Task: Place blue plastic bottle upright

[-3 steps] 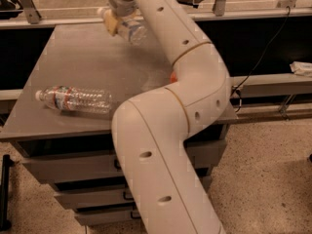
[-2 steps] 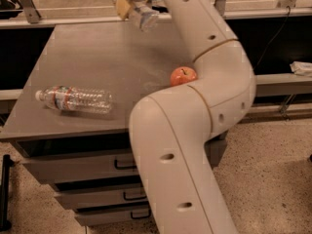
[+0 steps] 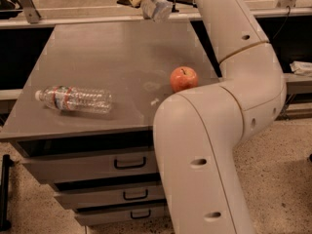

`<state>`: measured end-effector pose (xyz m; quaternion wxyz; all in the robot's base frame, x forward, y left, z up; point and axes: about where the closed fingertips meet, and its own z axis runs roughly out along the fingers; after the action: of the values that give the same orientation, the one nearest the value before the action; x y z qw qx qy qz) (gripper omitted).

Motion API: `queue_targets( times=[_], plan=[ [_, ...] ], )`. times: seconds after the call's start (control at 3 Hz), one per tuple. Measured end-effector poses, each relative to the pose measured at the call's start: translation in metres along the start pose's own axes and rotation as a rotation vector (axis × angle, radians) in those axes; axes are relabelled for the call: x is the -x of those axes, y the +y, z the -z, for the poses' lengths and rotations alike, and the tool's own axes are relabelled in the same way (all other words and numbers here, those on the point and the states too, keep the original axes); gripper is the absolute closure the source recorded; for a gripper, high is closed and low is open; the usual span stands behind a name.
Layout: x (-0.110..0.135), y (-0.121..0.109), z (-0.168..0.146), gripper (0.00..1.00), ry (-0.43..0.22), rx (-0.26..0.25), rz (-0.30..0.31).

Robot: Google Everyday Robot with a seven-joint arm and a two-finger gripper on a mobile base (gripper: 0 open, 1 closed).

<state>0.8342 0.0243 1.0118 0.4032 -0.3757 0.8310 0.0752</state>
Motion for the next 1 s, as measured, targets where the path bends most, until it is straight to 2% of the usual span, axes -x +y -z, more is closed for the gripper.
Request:
queue_targets(
  times=[0.33,0.67,1.0],
  plan=[
    [-0.006,-0.004,0.0,1.0,-0.033,0.038,-0.011],
    [-0.031,-0.024,0.017,1.0,-0.054,0.061,-0.036],
    [-0.053,-0.051,0.044,1.0,-0.091,0.045,-0.067]
  ],
)
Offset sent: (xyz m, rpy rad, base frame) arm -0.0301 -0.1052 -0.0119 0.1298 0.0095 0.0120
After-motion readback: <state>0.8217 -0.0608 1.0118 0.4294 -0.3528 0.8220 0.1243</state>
